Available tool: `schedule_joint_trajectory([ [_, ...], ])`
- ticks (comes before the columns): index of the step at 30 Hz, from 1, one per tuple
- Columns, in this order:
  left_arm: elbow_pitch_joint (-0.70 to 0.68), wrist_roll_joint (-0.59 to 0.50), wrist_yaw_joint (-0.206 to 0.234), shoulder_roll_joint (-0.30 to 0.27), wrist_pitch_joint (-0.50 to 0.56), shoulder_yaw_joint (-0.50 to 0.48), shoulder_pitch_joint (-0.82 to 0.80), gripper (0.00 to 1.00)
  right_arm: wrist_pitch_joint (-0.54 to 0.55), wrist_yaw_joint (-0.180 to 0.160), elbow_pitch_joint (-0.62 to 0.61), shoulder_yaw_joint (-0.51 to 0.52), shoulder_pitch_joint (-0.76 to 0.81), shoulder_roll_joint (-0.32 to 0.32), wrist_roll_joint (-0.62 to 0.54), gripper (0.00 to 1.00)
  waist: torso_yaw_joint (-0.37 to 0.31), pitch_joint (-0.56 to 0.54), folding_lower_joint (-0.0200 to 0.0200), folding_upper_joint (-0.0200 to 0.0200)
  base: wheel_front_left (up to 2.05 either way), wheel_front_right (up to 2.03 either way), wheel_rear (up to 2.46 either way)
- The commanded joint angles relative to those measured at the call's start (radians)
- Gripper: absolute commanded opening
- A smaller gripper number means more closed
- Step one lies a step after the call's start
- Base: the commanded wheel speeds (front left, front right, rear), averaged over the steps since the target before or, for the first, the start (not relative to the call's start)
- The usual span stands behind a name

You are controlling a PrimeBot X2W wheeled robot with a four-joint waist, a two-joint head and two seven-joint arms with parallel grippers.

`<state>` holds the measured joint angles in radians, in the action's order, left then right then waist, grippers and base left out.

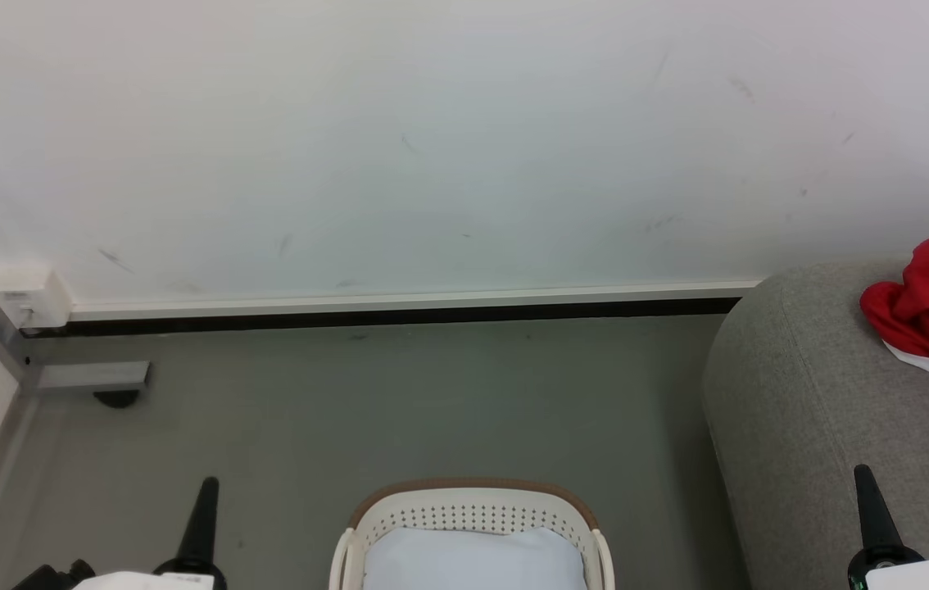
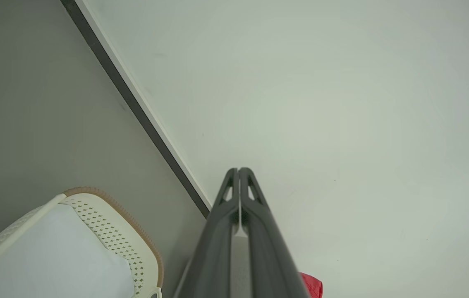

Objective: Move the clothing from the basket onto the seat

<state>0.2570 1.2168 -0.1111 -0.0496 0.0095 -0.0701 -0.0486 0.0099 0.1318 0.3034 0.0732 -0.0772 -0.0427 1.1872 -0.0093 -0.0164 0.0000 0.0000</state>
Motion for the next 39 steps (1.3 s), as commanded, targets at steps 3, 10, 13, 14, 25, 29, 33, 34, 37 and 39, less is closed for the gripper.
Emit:
schedule_joint_trajectory([
  [3, -0.009, 0.049, -0.006, -0.004, 0.014, -0.010, -0.021, 0.00, 0.012, -0.001, -0.016, 0.008, -0.020, -0.010, 0.049, 0.00, 0.001, 0.001, 0.0000, 0.0000, 0.00, 0.00, 0.00],
  [10, -0.010, 0.110, -0.009, -0.003, 0.030, -0.016, -0.029, 0.00, 0.029, -0.001, -0.025, 0.014, -0.024, -0.010, 0.116, 0.00, 0.002, 0.004, 0.0000, 0.0000, 0.00, 0.00, 0.00],
  [13, -0.010, 0.133, -0.011, -0.003, 0.036, -0.018, -0.034, 0.00, 0.035, -0.001, -0.028, 0.017, -0.026, -0.010, 0.142, 0.00, 0.003, 0.005, 0.0000, 0.0000, 0.00, 0.00, 0.00],
  [14, -0.010, 0.142, -0.011, -0.003, 0.039, -0.019, -0.035, 0.00, 0.038, -0.001, -0.029, 0.018, -0.026, -0.010, 0.152, 0.00, 0.003, 0.006, 0.0000, 0.0000, 0.00, 0.00, 0.00],
  [25, -0.011, 0.232, -0.014, -0.003, 0.063, -0.029, -0.045, 0.00, 0.063, -0.002, -0.040, 0.026, -0.028, -0.010, 0.246, 0.00, 0.005, 0.010, 0.0000, 0.0000, 0.00, 0.00, 0.00],
  [29, -0.011, 0.258, -0.015, -0.003, 0.072, -0.032, -0.048, 0.00, 0.070, -0.002, -0.044, 0.029, -0.029, -0.011, 0.279, 0.00, 0.005, 0.011, 0.0000, 0.0000, 0.00, 0.00, 0.00],
  [33, -0.012, 0.292, -0.017, -0.002, 0.079, -0.036, -0.053, 0.00, 0.078, -0.002, -0.047, 0.032, -0.030, -0.011, 0.309, 0.00, 0.006, 0.013, 0.0000, 0.0000, 0.00, 0.00, 0.00],
  [34, -0.012, 0.297, -0.018, -0.002, 0.079, -0.036, -0.053, 0.00, 0.080, -0.002, -0.048, 0.033, -0.031, -0.011, 0.316, 0.00, 0.006, 0.013, 0.0000, 0.0000, 0.00, 0.00, 0.00],
  [37, -0.012, 0.315, -0.019, -0.002, 0.086, -0.038, -0.055, 0.00, 0.085, -0.002, -0.051, 0.035, -0.031, -0.011, 0.341, 0.00, 0.007, 0.014, 0.0000, 0.0000, 0.00, 0.00, 0.00],
  [39, -0.012, 0.330, -0.020, -0.002, 0.089, -0.040, -0.057, 0.00, 0.088, -0.002, -0.053, 0.037, -0.032, -0.011, 0.356, 0.00, 0.007, 0.015, 0.0000, 0.0000, 0.00, 0.00, 0.00],
])
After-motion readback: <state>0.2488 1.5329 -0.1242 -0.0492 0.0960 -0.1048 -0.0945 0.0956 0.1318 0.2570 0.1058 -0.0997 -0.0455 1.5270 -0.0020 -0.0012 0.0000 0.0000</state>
